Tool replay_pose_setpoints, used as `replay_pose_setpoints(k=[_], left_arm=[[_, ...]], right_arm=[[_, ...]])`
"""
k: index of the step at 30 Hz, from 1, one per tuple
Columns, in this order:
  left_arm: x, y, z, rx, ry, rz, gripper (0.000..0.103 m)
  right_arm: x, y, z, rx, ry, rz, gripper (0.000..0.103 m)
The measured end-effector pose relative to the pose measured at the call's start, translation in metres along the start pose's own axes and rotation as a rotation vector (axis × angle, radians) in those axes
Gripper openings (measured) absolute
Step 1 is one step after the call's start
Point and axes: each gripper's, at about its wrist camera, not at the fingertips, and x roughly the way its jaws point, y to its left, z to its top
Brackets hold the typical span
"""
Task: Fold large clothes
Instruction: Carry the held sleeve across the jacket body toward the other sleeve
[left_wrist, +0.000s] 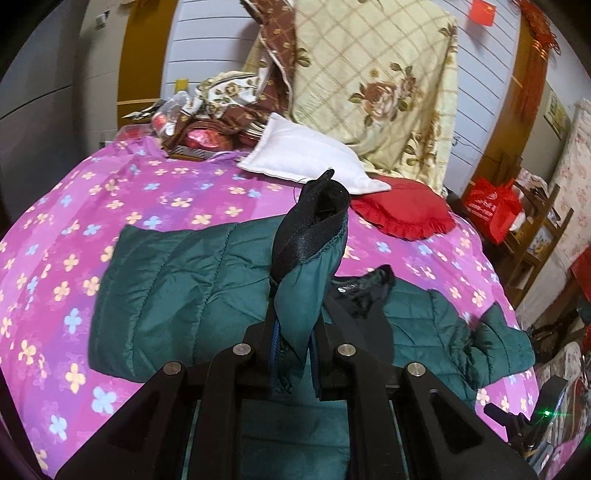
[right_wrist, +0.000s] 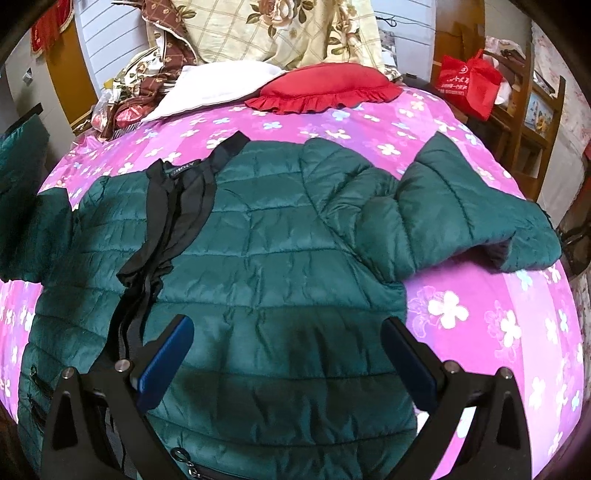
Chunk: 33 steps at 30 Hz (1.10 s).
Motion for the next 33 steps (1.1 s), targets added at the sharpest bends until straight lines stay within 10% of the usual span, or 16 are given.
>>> replay_pose_setpoints(k=[33], left_arm=[[0.03,-0.098,-0.01,0.07,0.079,-0.153,0.0]], right_arm=[[0.005,-0.032,-0.006,0.053,0.019,-0.008,0.103]])
